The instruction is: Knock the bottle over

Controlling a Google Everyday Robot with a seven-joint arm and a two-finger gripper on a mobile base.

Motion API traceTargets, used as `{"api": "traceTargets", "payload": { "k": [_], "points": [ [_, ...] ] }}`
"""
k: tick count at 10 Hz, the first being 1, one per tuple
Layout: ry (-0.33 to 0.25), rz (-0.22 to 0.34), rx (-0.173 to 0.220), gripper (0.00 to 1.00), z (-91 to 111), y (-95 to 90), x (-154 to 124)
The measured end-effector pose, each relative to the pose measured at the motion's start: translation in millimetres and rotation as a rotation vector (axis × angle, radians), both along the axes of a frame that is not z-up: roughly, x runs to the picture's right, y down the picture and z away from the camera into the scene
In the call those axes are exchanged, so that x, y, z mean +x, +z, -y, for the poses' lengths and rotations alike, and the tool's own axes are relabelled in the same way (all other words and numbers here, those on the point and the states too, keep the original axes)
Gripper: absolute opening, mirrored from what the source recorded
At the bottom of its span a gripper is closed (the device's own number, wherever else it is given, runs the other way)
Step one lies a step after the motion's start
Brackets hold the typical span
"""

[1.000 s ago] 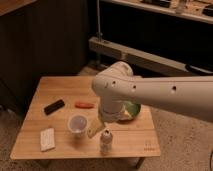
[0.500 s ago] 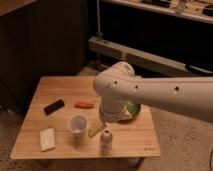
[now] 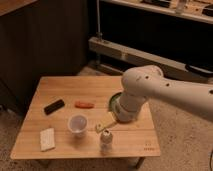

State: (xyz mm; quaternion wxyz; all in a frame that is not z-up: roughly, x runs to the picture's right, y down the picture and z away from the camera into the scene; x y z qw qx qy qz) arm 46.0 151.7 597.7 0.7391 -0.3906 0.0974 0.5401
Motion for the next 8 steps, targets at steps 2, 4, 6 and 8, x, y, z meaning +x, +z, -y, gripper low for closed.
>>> {"api": "traceTargets", "payload": {
  "k": [2,4,6,8],
  "points": [
    [0.034,0.011,-0.027,0.91,-6.4,0.4,3.8],
    [0.104,0.02,-0.092,0.7,-21.2,-6.4,11.9],
    [0.229,0.043,-0.169,0.51,-43.1,-19.5,21.0],
    [0.289,0.053,-0.184,0.32,-60.1,-34.5,15.9]
  ]
}}
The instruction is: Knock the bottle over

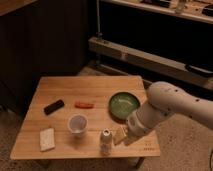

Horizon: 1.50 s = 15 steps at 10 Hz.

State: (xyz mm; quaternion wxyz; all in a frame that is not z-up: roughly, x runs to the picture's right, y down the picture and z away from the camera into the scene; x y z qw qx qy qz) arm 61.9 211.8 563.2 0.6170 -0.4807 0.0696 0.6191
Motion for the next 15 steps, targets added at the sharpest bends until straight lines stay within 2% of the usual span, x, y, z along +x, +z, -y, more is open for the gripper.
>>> {"api": "traceTargets", "payload": {
  "k": [2,4,8,10,12,14,15],
  "points": [
    [0.077,0.039,-0.03,0.11,-16.4,-6.3,1.9],
    [0.13,0.129,-0.069,0.0,-33.2,-2.9,-6.0],
    [0.061,0.252,-0.064,0.0,-46.4,12.9,-40.1],
    [0.034,0.275,-0.074,0.0,-51.3,18.7,-48.0],
    [0.034,0.279,-0.118,0.0,-56.7,25.5,-48.5],
    [0.034,0.273,-0.18,0.0,-64.0,33.6,-48.7],
    [0.032,0.269,-0.195,0.0,-65.4,35.6,-48.1]
  ]
}}
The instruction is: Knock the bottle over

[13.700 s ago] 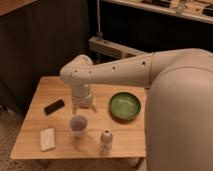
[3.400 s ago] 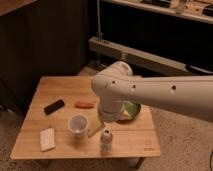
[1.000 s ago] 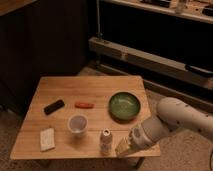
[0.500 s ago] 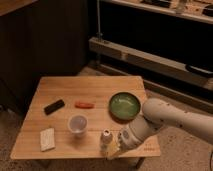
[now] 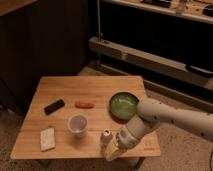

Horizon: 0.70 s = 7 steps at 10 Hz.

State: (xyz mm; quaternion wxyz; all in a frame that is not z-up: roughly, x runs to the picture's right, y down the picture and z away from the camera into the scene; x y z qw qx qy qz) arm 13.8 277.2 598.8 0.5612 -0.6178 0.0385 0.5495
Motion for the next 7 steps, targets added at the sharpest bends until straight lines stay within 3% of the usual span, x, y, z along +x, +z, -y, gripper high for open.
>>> {"api": "traceTargets", "payload": {
  "k": [2,6,7],
  "points": [
    [0.005,0.0,0.039,0.0,11.2,2.7,-8.4],
    [0.001,-0.007,0.016,0.0,23.0,14.0,-10.5],
    [0.001,-0.007,0.025,0.0,29.2,16.1,-11.6]
  ]
}}
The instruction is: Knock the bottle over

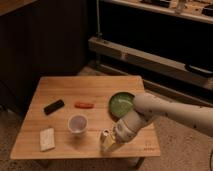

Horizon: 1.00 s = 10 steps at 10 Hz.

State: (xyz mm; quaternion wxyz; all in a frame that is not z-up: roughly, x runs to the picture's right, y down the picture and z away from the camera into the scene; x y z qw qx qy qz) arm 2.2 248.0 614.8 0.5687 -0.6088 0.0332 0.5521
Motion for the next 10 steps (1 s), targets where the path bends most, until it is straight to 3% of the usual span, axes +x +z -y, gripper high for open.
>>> {"api": "traceTargets", "payload": {
  "k": [3,7,10],
  "points": [
    [-0.008,0.001,0.006,0.0,13.6,9.6,-16.6],
    [-0.008,-0.008,0.013,0.0,22.5,10.7,-4.8],
    [-0.015,-0.008,0.029,0.0,48.2,21.6,-28.9]
  ]
}}
